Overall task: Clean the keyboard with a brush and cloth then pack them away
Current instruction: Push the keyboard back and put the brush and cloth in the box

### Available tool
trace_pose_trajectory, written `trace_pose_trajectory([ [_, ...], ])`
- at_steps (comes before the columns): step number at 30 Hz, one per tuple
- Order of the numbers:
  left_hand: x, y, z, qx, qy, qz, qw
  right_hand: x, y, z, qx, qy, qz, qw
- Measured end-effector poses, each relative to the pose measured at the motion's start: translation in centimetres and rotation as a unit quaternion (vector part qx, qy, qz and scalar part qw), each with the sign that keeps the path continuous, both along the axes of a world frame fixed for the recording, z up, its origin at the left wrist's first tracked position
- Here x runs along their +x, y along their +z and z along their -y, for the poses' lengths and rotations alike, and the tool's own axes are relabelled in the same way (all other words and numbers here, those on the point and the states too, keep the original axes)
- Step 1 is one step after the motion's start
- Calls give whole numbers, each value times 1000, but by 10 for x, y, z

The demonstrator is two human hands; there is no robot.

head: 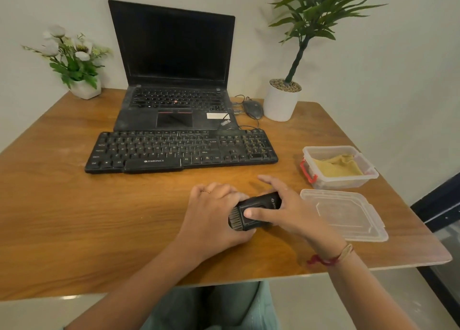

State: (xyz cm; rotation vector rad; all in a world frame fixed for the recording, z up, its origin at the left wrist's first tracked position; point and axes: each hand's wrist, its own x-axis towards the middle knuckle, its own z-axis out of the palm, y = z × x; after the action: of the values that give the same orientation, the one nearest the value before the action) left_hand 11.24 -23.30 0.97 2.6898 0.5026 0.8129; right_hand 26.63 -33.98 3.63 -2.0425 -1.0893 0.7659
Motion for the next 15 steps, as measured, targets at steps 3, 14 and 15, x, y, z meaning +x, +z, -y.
trace_pose_trajectory([
  [3,-2,3,-1,20,-6,11,1000,-4,3,-2,13,-21,-74,997],
  [14,-5,3,-3,32,-17,19,999,-17,9,3,65,-33,-92,993],
  [15,-4,3,-4,32,-16,20,999,-20,10,4,71,-40,-90,993],
])
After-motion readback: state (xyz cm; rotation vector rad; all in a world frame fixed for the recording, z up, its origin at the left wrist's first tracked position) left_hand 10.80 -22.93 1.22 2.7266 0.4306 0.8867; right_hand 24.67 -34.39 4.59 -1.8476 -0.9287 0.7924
